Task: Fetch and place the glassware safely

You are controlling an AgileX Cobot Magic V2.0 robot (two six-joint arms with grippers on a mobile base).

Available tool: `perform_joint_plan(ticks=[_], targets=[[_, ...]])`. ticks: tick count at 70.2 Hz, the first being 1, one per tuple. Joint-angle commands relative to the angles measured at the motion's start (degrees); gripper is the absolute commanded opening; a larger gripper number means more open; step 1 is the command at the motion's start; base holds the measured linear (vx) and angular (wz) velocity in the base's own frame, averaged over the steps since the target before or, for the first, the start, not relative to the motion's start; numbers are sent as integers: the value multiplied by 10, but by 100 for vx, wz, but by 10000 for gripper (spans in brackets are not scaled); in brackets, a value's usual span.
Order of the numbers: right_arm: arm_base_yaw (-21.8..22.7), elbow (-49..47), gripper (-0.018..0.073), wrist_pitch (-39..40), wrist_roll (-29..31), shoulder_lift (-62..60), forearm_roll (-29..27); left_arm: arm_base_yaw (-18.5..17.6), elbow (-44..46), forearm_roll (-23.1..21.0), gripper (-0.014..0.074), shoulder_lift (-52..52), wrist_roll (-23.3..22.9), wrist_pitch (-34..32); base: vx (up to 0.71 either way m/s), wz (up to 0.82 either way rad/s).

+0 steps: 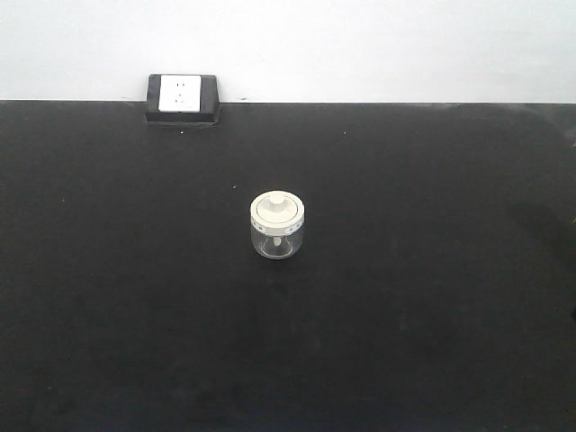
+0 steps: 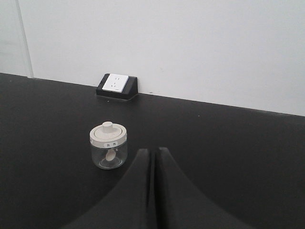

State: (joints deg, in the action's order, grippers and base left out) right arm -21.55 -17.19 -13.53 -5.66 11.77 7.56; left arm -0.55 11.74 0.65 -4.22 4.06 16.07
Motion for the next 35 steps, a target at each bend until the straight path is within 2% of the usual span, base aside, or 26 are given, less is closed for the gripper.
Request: perform_joint_plan(ticks=[1, 11, 21, 26, 35], targets=[[2, -14, -3, 38, 5, 5, 7, -3, -15, -15, -7, 22, -4, -21, 0, 0], [2, -14, -3, 38, 5, 5, 7, -3, -77, -23, -7, 58, -4, -37, 0, 0], [2, -14, -3, 38, 5, 5, 7, -3, -152, -23, -7, 57, -4, -110, 0, 0], [2, -14, -3, 38, 5, 5, 7, -3, -150, -23, -7, 57, -7, -93, 0, 0], [2, -14, -3, 38, 5, 5, 7, -3, -150, -22, -7, 56, -6, -105, 0, 0]])
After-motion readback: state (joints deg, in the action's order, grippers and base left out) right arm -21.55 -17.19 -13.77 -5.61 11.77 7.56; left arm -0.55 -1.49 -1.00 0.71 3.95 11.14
